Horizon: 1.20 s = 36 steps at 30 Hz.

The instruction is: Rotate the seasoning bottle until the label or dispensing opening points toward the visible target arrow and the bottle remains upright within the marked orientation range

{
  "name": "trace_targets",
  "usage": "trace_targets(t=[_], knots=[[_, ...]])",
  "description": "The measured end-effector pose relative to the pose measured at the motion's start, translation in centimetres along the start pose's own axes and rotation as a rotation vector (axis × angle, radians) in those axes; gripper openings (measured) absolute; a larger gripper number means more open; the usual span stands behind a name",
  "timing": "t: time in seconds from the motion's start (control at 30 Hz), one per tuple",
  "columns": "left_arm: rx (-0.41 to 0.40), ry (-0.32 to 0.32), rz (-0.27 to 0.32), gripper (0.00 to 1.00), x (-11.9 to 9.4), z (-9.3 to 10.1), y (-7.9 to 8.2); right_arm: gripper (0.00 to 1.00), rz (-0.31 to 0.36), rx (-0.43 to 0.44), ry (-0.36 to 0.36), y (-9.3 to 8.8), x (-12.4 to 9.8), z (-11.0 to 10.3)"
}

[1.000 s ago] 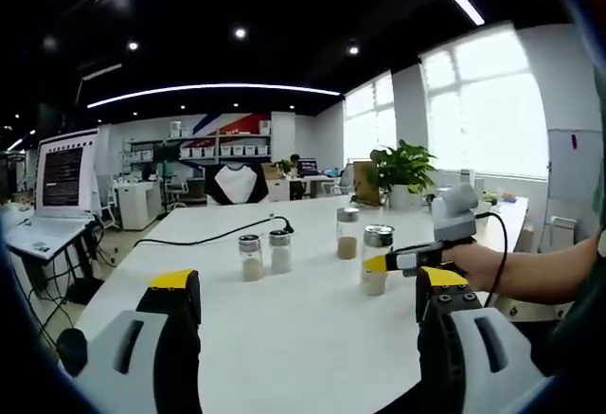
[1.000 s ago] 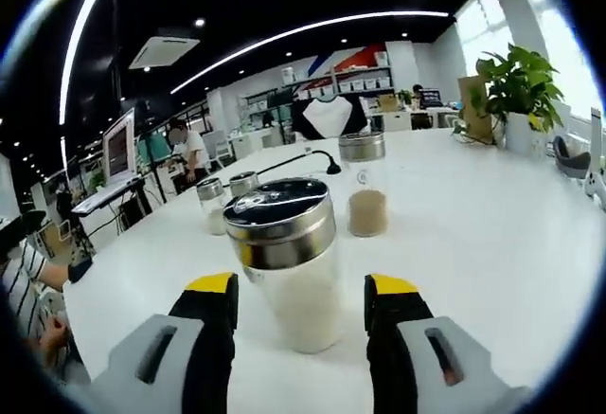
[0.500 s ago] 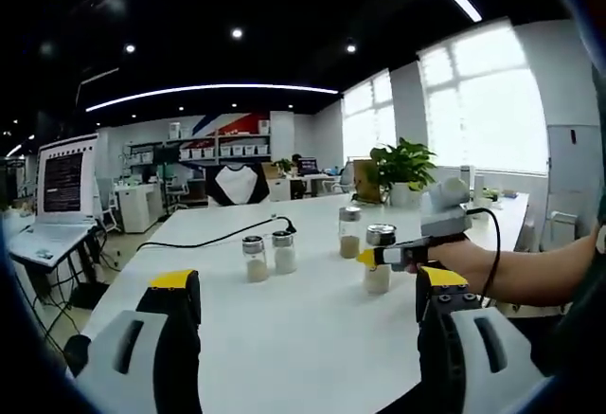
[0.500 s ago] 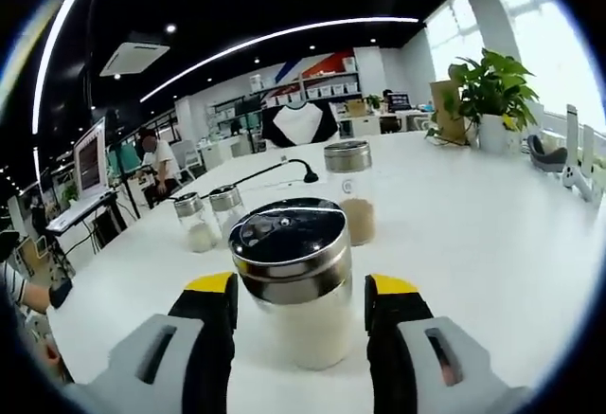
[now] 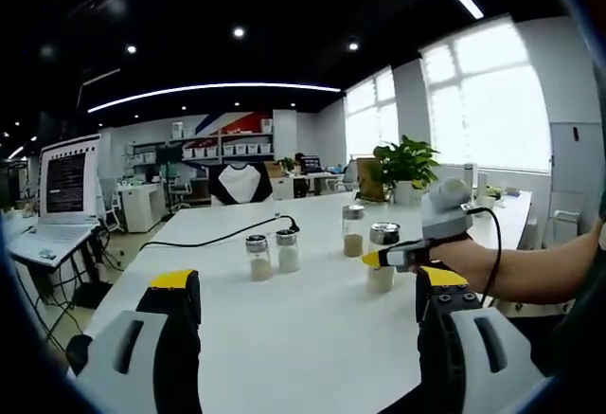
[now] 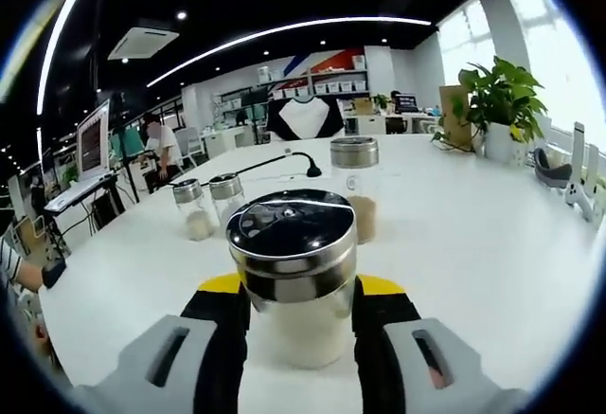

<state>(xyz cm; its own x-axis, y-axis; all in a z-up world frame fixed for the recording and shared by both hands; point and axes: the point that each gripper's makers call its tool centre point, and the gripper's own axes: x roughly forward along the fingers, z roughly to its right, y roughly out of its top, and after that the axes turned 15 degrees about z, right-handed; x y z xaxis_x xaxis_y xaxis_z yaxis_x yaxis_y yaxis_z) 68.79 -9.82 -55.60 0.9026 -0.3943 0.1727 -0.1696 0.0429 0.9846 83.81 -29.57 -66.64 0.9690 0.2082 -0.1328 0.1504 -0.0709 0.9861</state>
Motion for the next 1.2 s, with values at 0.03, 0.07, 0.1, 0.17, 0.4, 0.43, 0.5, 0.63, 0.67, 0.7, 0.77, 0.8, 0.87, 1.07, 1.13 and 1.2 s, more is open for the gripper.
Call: trace_targets(t=[0.03, 0.07, 0.1, 0.17, 0.4, 0.43, 0.5, 0.63, 0.67, 0.7, 0.77, 0.8, 0.87, 1.07, 1.13, 1.2], knots=[[0.003, 0.001, 0.001, 1.0, -0.01, -0.06, 0.07, 0.41, -0.001, -0.001, 0.0, -0.01, 0.01, 0.0], [0.007, 0.001, 0.001, 1.0, -0.02, -0.11, 0.13, 0.41, -0.001, -0.004, 0.0, -0.01, -0.02, -0.02], [0.011, 0.001, 0.0, 1.0, -0.04, -0.17, 0.19, 0.41, 0.0, -0.006, 0.0, -0.02, -0.01, -0.01], [0.012, 0.003, 0.0, 1.0, -0.04, -0.27, 0.24, 0.41, 0.005, -0.008, 0.001, -0.01, -0.07, -0.05], [-0.009, 0.015, 0.008, 1.0, -0.14, -0.42, 0.32, 0.4, -0.001, -0.033, 0.036, -0.05, 0.05, -0.21], [-0.007, 0.015, 0.007, 1.0, -0.13, -0.41, 0.22, 0.4, 0.001, -0.037, 0.041, -0.05, 0.05, -0.26], [-0.009, 0.014, 0.002, 1.0, -0.14, -0.37, 0.1, 0.4, 0.002, -0.041, 0.049, -0.05, 0.04, -0.31], [-0.007, 0.016, 0.005, 1.0, -0.15, -0.39, 0.23, 0.4, 0.001, -0.046, 0.059, -0.07, 0.04, -0.38], [-0.006, 0.015, 0.003, 1.0, -0.15, -0.4, 0.21, 0.4, 0.0, -0.046, 0.066, -0.07, 0.06, -0.39], [-0.005, 0.015, 0.002, 1.0, -0.15, -0.41, 0.21, 0.4, -0.001, -0.046, 0.068, -0.07, 0.06, -0.41], [-0.002, 0.015, 0.002, 1.0, -0.18, -0.44, 0.24, 0.4, -0.002, -0.05, 0.073, -0.08, 0.08, -0.4], [-0.002, 0.015, 0.002, 1.0, -0.18, -0.45, 0.24, 0.4, -0.001, -0.051, 0.076, -0.08, 0.12, -0.39], [-0.004, 0.017, 0.0, 1.0, -0.2, -0.49, 0.17, 0.4, 0.0, -0.051, 0.087, -0.06, 0.13, -0.45], [-0.005, 0.013, 0.0, 1.0, -0.2, -0.29, 0.02, 0.39, 0.006, -0.058, 0.123, -0.04, 0.06, -0.52], [-0.013, 0.02, 0.003, 1.0, -0.18, -0.23, 0.14, 0.39, 0.007, -0.06, 0.134, -0.04, 0.0, -0.55], [-0.013, 0.022, 0.011, 1.0, -0.12, -0.2, 0.33, 0.4, 0.008, -0.057, 0.142, -0.04, -0.03, -0.55]])
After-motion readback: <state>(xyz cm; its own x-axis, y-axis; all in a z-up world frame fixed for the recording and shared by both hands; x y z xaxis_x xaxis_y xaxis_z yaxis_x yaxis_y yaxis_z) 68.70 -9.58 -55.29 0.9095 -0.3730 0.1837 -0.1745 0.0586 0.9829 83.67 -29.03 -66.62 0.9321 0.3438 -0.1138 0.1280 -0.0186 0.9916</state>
